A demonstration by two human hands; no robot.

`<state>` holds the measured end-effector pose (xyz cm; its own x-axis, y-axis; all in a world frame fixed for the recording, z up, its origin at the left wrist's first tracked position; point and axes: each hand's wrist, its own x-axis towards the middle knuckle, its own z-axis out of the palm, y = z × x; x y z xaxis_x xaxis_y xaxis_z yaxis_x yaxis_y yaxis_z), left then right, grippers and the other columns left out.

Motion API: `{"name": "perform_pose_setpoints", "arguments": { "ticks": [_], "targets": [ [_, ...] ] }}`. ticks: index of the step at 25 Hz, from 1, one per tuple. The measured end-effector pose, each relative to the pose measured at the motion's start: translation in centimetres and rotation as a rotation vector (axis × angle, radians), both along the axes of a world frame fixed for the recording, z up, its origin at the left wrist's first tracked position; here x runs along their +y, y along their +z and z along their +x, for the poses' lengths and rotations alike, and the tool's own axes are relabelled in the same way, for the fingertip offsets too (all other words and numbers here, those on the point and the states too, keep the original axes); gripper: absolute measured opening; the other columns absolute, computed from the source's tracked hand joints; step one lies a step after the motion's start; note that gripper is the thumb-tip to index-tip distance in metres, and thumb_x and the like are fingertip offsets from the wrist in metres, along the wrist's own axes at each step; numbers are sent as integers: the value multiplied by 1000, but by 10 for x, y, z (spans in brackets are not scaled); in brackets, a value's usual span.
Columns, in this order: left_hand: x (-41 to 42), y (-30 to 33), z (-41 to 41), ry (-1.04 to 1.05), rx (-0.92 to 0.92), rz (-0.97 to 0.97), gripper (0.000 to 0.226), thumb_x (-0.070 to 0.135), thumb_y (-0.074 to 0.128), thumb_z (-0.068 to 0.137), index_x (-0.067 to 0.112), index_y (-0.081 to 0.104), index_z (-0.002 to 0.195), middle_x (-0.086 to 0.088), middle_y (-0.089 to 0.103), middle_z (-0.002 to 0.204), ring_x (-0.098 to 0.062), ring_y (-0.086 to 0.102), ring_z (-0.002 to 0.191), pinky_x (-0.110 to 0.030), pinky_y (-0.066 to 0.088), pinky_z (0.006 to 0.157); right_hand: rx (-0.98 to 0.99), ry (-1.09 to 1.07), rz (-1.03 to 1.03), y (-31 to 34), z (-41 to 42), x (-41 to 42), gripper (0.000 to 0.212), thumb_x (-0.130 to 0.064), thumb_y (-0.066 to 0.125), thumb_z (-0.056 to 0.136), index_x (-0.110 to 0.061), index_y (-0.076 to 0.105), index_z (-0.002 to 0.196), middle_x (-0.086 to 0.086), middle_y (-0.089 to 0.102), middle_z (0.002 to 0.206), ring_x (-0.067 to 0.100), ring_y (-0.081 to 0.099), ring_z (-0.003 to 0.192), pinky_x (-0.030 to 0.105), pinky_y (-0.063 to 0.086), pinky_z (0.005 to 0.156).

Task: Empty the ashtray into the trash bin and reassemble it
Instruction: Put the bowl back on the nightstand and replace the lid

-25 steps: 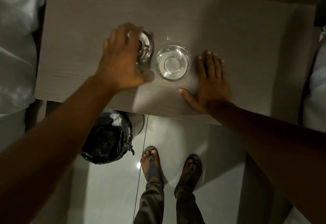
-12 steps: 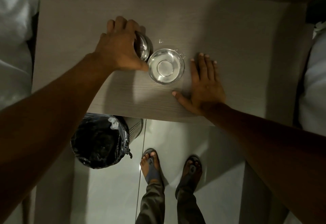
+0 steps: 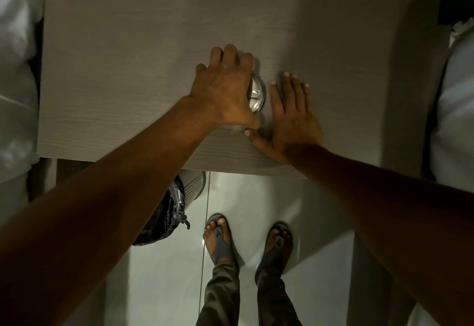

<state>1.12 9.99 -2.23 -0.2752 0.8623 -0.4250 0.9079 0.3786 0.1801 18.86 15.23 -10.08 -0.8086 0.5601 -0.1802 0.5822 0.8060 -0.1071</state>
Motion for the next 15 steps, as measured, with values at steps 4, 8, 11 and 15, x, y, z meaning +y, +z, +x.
{"name": "perform_pose_setpoints", "arguments": {
  "ticks": [4, 8, 11, 15],
  "targets": [
    [1, -2, -2, -1, 35, 7, 116, 63, 83, 45, 13, 37, 139, -16, 39, 137, -36, 36, 125, -54, 45, 91, -12, 3, -7, 1, 0, 0, 114, -86, 25, 87, -1, 16, 163, 29, 12, 169, 43, 9, 158, 56, 4, 128],
    [-1, -3, -4, 4, 42, -1, 117, 65, 82, 48, 12, 37, 141, -17, 38, 139, -36, 35, 126, -56, 45, 93, -19, 1, 2, 1, 0, 0, 115, -87, 24, 87, -1, 13, 163, 28, 9, 170, 42, 7, 158, 56, 4, 128],
    [-2, -2, -4, 7, 36, 17, 117, 66, 83, 48, 12, 37, 142, -16, 38, 140, -36, 35, 127, -55, 45, 93, 13, 5, -3, 2, 1, 1, 114, -85, 28, 88, 0, 17, 162, 29, 12, 169, 44, 9, 158, 57, 6, 128],
    [-16, 0, -6, 44, 7, 74, 119, 80, 69, 48, 15, 39, 142, -14, 40, 140, -34, 37, 127, -53, 43, 93, 78, 5, -6, -4, 2, -1, 112, -81, 39, 89, 4, 24, 160, 33, 18, 166, 47, 15, 156, 60, 11, 127]
  ]
}}
